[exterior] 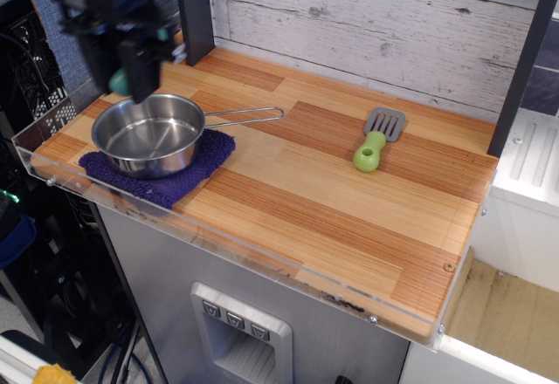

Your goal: Put the pickle inside of the silver pot.

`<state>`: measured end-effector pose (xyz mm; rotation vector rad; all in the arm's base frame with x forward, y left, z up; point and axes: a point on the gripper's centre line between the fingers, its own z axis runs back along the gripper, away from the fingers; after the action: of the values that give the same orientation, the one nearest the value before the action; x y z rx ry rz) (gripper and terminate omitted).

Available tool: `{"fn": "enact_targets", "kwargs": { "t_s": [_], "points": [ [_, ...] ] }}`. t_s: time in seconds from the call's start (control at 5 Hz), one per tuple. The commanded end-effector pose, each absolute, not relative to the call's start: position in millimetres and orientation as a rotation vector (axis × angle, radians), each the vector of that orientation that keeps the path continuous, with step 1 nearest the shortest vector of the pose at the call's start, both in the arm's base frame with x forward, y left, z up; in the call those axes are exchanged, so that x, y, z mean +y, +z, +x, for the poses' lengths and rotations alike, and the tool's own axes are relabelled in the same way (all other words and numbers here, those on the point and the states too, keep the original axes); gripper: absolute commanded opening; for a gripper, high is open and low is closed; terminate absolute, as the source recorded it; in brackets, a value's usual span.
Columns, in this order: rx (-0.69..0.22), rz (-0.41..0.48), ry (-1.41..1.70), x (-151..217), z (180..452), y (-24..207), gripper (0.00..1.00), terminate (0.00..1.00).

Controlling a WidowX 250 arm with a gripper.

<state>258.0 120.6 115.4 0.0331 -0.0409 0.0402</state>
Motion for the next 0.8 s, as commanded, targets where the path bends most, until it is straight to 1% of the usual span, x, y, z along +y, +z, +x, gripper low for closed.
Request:
{"fn": "enact_targets", "kwargs": {
  "t_s": [0.0,0.4,0.6],
  "points": [
    [-0.039,0.105,0.047,138.9,263.8,86.2,0.0,0.0],
    [0.005,0.122,0.053,144.1,266.1,66.8,0.0,0.0],
    [0.013,0.113,0.041,138.6,264.6,67.5,0.0,0.0]
  ]
}}
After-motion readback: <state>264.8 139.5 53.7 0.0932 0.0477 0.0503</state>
